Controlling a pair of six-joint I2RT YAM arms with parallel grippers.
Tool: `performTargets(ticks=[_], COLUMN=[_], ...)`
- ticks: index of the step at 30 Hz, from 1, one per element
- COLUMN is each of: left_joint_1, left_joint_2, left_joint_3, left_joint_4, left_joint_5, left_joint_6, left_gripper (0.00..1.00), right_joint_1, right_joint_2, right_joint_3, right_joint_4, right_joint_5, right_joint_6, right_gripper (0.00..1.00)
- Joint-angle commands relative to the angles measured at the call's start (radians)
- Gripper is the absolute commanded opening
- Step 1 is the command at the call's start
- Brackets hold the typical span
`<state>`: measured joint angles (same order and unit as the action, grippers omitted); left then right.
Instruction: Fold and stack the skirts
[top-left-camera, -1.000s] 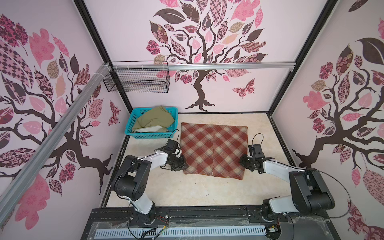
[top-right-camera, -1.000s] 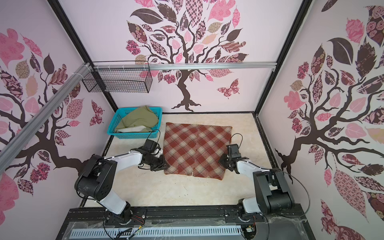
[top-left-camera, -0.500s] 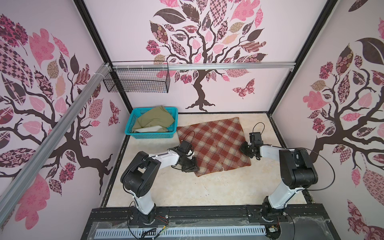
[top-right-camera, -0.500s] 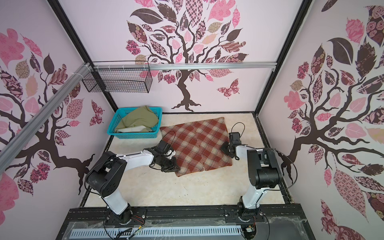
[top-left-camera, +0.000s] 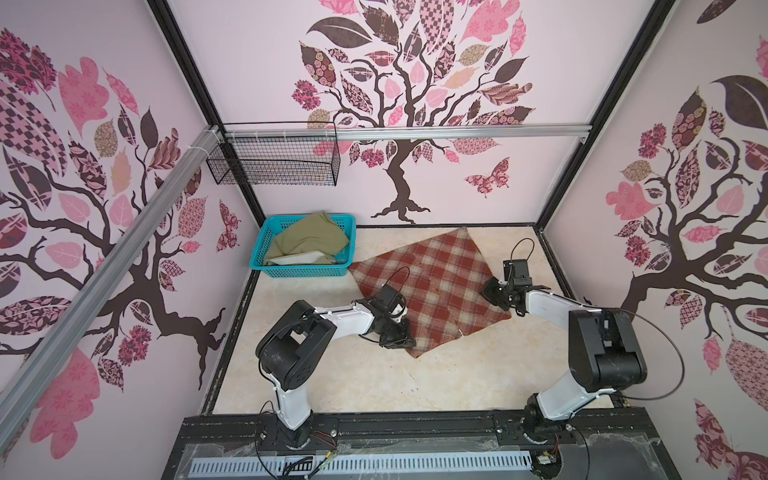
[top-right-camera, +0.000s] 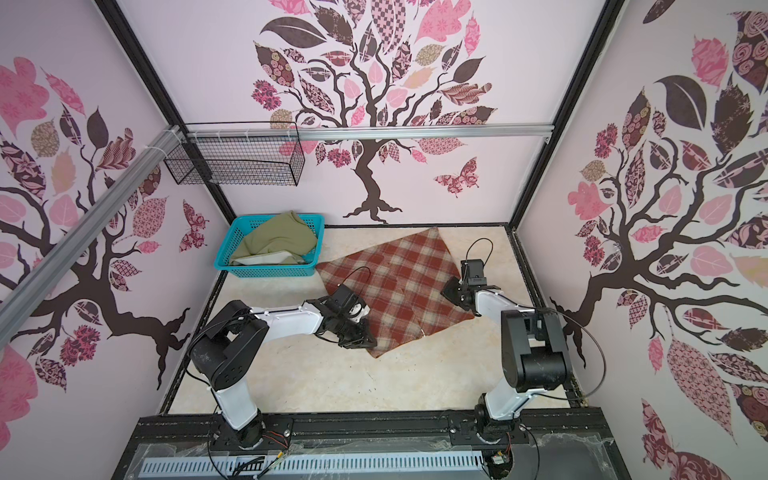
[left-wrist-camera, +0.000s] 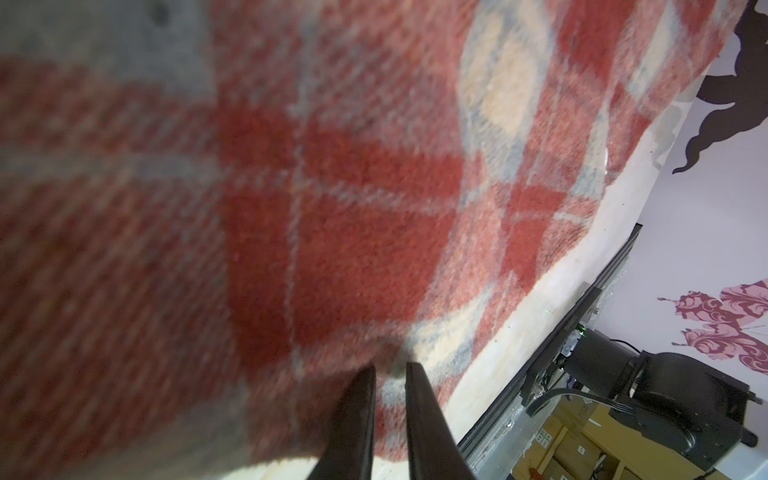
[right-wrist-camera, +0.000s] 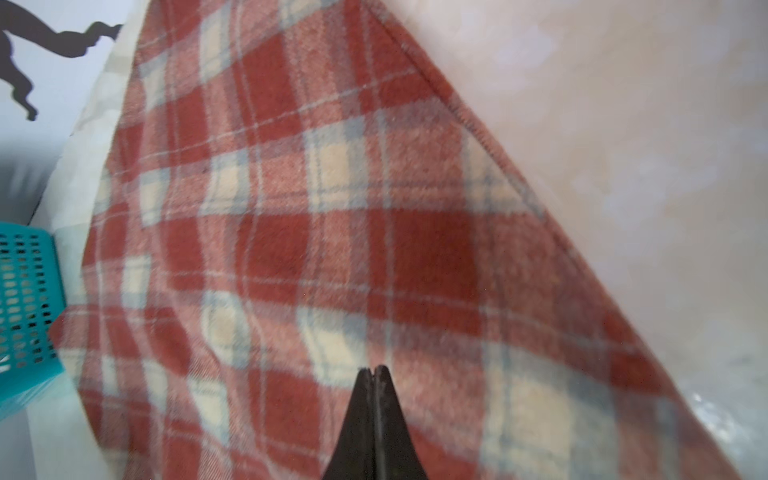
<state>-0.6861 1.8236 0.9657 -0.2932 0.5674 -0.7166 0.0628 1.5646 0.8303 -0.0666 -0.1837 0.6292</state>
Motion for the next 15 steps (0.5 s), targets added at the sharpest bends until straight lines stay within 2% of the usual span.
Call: performTargets(ticks=[1,11,15], left_joint_1=[-0.021,-0.141,-0.121], left_joint_2=[0.041,0.066,0.022], left_joint_3=[0.024,0.069,0.081], left_joint_4=[-0.004,0.08,0.085], left_joint_5=[-0.006,-0.021,0.008], left_joint_6=[-0.003,-0.006,-0.004], left_gripper=[0.18,0.18,0.18], right_joint_1=[0.03,0.043,0.063], right_joint_2=[-0.112,-0.338,-0.413], right_joint_3=[-0.042,-0.177,-0.226], right_joint_4=[-0.057,-0.135,-0.156], right_joint_5=[-0.029,-0.031,-0.028], right_joint_6=[0.0,-0.02,-0.03], right_gripper=[0.03,0.06,0.07])
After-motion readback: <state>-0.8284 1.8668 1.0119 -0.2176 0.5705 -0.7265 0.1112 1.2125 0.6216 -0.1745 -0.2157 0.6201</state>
